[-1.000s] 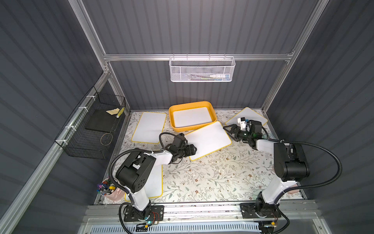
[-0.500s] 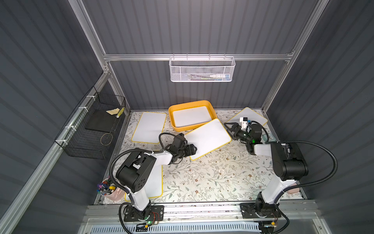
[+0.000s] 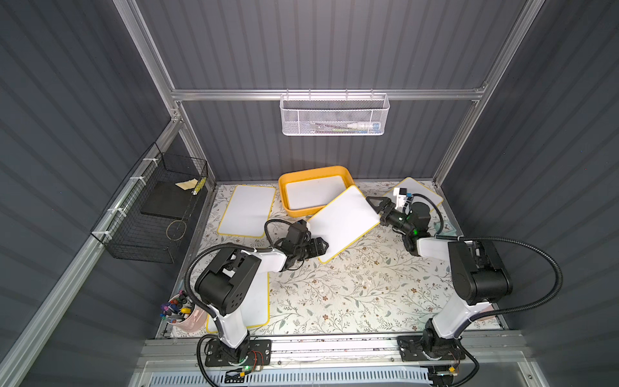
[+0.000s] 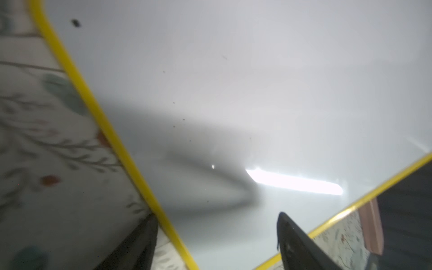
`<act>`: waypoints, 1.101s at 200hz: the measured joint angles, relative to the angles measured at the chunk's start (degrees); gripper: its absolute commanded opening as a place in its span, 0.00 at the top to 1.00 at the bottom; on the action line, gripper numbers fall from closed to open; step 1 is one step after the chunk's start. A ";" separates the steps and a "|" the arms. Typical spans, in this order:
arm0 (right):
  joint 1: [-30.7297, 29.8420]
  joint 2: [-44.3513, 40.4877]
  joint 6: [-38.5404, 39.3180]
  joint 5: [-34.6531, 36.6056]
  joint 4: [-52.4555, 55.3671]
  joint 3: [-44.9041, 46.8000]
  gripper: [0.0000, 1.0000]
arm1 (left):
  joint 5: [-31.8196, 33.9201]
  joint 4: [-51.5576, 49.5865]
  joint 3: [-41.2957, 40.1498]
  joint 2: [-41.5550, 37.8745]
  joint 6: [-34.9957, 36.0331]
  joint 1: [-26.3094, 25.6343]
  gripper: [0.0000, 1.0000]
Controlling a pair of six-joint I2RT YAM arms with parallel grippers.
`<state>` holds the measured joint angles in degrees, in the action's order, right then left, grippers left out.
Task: Put the whiteboard into the storage box
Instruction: Pick up the whiteboard at the center of the board.
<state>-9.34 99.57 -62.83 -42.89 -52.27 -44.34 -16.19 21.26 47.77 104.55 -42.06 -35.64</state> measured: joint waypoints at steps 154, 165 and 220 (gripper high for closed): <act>-2.69 -1.81 4.04 -1.22 14.97 -5.14 0.14 | -8.96 0.59 0.02 0.74 -0.35 -3.41 0.19; -2.64 -2.45 6.34 -1.05 18.16 -5.60 0.14 | -8.92 0.02 -0.20 0.28 -0.20 -3.61 0.19; -1.66 -4.20 11.45 -0.85 25.55 -5.62 0.22 | -8.31 -1.90 -0.63 -0.96 -0.15 -4.04 0.19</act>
<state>-11.00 95.37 -51.37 -43.75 -26.72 -49.95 -24.49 19.35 47.13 103.59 -42.22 -39.68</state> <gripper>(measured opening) 0.807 0.806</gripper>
